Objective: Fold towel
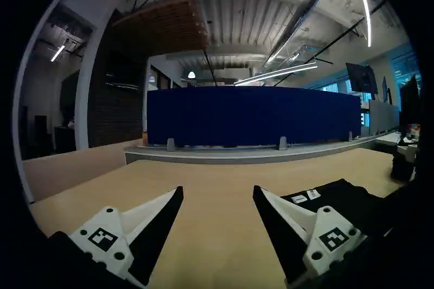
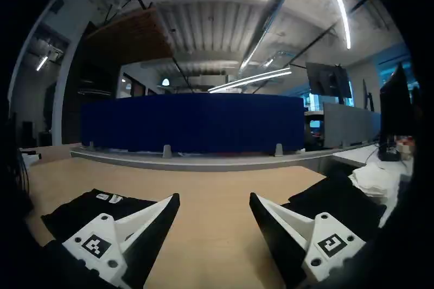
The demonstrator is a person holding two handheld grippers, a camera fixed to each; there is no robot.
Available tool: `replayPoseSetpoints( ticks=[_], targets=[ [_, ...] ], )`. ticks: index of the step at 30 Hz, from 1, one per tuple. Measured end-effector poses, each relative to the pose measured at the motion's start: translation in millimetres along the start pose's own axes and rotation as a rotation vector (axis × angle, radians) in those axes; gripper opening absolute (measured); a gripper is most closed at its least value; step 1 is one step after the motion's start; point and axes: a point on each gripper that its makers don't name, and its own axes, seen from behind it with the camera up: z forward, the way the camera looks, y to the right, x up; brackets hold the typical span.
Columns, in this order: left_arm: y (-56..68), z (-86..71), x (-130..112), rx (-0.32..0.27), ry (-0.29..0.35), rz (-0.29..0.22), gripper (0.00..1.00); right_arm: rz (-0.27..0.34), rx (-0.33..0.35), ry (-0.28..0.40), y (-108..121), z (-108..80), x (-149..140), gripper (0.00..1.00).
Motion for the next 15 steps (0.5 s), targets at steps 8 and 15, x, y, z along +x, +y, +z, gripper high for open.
replayPoseSetpoints(
  ticks=[8, 15],
  targets=[
    [0.1, -0.6, -0.8, 0.000, 0.000, 0.000, 0.95, 0.000, 0.000, 0.000, -0.1, -0.4, 0.3, 1.00],
    [0.2, -0.6, -0.1, 0.000, 0.000, 0.000, 0.95, 0.000, 0.000, 0.000, 0.1, -0.7, 0.5, 1.00]
  ],
)
